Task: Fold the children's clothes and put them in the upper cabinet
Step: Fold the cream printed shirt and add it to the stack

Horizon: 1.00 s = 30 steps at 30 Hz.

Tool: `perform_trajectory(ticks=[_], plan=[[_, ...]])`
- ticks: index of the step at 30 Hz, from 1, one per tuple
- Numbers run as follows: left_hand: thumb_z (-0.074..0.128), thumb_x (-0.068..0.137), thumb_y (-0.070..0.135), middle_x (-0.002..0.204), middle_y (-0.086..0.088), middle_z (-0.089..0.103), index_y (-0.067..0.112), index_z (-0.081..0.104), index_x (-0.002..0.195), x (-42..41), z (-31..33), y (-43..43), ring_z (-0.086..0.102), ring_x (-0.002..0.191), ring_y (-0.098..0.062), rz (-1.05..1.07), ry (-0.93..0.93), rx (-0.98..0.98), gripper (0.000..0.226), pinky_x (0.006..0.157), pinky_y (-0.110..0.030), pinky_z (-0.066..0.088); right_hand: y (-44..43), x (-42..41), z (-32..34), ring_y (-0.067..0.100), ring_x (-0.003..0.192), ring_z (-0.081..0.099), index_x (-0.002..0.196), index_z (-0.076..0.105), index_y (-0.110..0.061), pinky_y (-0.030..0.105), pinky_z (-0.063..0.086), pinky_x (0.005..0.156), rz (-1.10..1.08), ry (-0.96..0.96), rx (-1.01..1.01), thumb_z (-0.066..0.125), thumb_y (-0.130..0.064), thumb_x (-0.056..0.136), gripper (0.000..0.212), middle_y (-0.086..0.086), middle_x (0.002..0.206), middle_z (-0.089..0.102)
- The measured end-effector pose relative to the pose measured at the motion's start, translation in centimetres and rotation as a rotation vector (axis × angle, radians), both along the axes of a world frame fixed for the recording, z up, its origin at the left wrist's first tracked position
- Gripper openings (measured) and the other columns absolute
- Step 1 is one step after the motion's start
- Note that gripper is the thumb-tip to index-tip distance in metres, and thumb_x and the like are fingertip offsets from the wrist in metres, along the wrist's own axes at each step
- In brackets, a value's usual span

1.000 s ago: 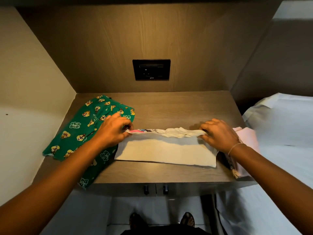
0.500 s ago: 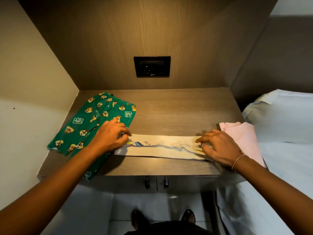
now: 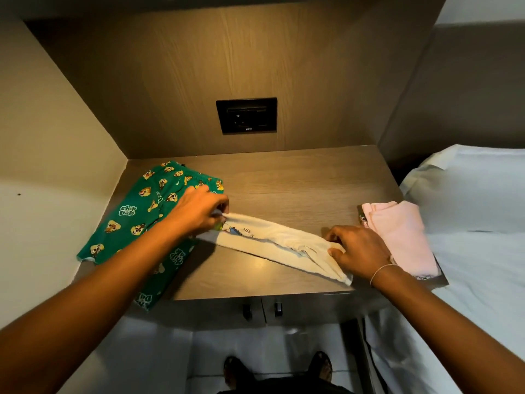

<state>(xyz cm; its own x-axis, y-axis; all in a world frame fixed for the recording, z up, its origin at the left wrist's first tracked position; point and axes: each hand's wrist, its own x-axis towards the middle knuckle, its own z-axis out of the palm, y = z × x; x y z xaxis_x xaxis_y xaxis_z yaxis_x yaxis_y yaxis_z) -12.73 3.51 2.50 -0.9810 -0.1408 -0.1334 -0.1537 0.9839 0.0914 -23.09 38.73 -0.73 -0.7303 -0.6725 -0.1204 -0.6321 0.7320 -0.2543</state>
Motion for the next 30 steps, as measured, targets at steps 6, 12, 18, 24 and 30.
perform_trajectory(ticks=[6,12,18,24,30], plan=[[0.067,0.081,0.030,0.091,-0.002,0.061,0.028,0.059,0.093,-10.0,2.2,2.7,0.048,0.101,-0.028,-0.029,0.211,-0.016,0.015,0.077,-0.038,0.032,0.3,3.9,-0.6,0.011,0.070,0.061,0.088,0.049,-0.031,0.033,0.054,0.063,-0.204,-0.253,-0.116,0.069,-0.040,0.081,0.023,-0.009,0.077,0.063],[0.065,0.081,0.021,0.109,-0.007,0.068,0.024,0.061,0.104,-16.1,-0.5,8.0,0.045,0.113,-0.030,-0.016,0.166,-0.111,0.023,0.084,-0.041,0.034,-1.4,7.5,-1.2,0.015,0.072,0.060,0.085,0.052,-0.028,0.030,0.047,0.061,-0.278,-0.207,-0.253,0.064,-0.046,0.084,0.021,-0.009,0.075,0.062],[0.061,0.087,0.033,0.134,0.001,0.053,0.030,0.059,0.119,-7.4,-1.8,8.9,0.044,0.123,-0.024,-0.062,0.336,0.166,0.032,0.092,-0.042,0.037,2.1,7.1,-1.1,0.010,0.093,0.057,0.100,0.059,-0.032,0.033,0.051,0.078,-0.139,-0.250,-0.417,0.063,-0.048,0.085,0.022,-0.013,0.101,0.062],[0.049,0.076,0.078,0.142,0.007,0.047,0.037,0.049,0.130,6.1,-5.4,11.6,0.036,0.131,-0.017,-0.454,0.038,0.199,0.068,0.098,-0.039,0.033,4.5,8.0,-3.7,0.019,0.118,0.047,0.136,0.044,-0.035,0.037,0.047,0.087,0.237,0.074,-0.115,0.069,-0.055,0.074,0.069,-0.007,0.137,0.050],[0.064,0.079,0.054,0.131,0.007,0.058,0.031,0.059,0.113,8.4,-7.6,14.6,0.050,0.120,-0.020,-0.311,0.260,0.179,0.041,0.087,-0.039,0.045,3.8,7.9,-4.7,0.024,0.102,0.055,0.119,0.058,-0.029,0.037,0.046,0.072,0.220,0.194,-0.220,0.065,-0.030,0.073,0.047,-0.004,0.120,0.061]])
